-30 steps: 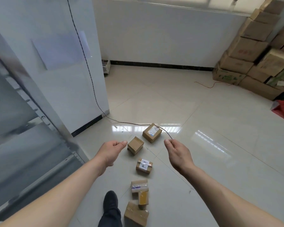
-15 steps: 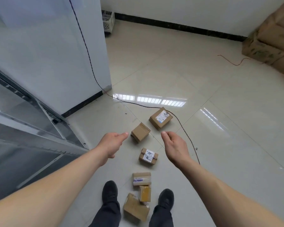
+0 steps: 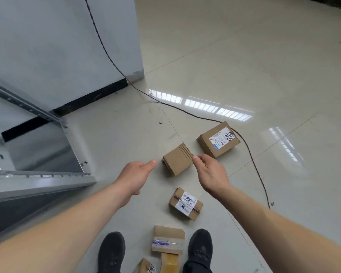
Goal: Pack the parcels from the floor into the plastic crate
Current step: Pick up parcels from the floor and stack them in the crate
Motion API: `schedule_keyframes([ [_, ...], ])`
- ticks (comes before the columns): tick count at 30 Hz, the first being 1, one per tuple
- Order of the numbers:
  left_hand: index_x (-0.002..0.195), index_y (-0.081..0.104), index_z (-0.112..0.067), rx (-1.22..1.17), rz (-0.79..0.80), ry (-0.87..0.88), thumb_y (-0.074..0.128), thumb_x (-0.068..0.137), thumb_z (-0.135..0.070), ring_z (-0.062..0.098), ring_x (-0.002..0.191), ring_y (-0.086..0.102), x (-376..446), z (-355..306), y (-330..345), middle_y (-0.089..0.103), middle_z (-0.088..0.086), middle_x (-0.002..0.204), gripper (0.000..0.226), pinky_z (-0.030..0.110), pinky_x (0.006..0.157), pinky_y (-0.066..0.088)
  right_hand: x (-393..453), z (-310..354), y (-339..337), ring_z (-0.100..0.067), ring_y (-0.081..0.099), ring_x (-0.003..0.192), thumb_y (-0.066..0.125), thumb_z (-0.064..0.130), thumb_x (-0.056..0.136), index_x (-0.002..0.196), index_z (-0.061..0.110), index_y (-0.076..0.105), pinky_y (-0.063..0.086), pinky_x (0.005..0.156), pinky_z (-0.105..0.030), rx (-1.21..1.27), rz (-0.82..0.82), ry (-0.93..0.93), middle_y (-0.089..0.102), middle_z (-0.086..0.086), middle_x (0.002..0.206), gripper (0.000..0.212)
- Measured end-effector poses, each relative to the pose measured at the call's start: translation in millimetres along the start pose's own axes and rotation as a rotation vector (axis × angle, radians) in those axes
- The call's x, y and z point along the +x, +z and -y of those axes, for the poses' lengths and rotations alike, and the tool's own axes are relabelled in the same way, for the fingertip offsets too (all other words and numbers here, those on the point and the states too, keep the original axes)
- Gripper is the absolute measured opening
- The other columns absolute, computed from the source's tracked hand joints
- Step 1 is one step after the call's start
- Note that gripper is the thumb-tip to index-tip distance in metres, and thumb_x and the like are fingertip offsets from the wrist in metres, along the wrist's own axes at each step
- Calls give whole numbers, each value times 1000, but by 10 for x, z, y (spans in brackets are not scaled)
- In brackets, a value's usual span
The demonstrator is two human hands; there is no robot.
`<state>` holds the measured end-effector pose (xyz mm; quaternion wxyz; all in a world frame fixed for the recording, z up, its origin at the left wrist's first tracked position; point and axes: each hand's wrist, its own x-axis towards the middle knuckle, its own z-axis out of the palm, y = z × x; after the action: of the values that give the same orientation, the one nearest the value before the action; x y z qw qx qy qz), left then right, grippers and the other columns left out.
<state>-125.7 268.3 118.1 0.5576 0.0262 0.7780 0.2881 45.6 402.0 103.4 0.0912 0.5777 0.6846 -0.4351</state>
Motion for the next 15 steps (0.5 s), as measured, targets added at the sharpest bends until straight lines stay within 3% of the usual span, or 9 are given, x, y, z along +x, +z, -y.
schedule_keyframes([
  [5, 107, 59, -17, -53, 5, -62, 52, 95, -52, 27, 102, 56, 1047, 282, 394, 54, 5, 104, 38, 35, 79, 46, 1006, -492, 530, -30, 48, 138, 38, 52, 105, 149, 14, 47, 39, 109, -41, -112, 60, -45, 53, -10, 151, 59],
  [9, 134, 51, -17, -104, 35, -112, 46, 96, -57, 24, 105, 56, 1760, 453, 671, 54, 0, 117, 56, 41, 93, 47, 1664, -724, 866, -29, 35, 149, 43, 52, 103, 157, 13, 35, 29, 119, -40, -94, 67, -50, 39, -9, 161, 67],
  [12, 147, 40, -18, -155, 74, -154, 43, 95, -61, 26, 112, 53, 2131, 553, 836, 46, 2, 142, 67, 47, 102, 44, 2015, -836, 1059, -28, 33, 149, 45, 49, 103, 157, 12, 32, 28, 117, -38, -63, 78, -49, 36, -7, 163, 67],
  [15, 152, 31, -21, -271, 139, -198, 42, 95, -64, 34, 132, 44, 2356, 626, 952, 33, 4, 156, 72, 53, 110, 37, 2204, -934, 1201, -32, 42, 141, 48, 45, 102, 152, 11, 39, 34, 110, -40, -22, 95, -9, 47, -10, 154, 61],
])
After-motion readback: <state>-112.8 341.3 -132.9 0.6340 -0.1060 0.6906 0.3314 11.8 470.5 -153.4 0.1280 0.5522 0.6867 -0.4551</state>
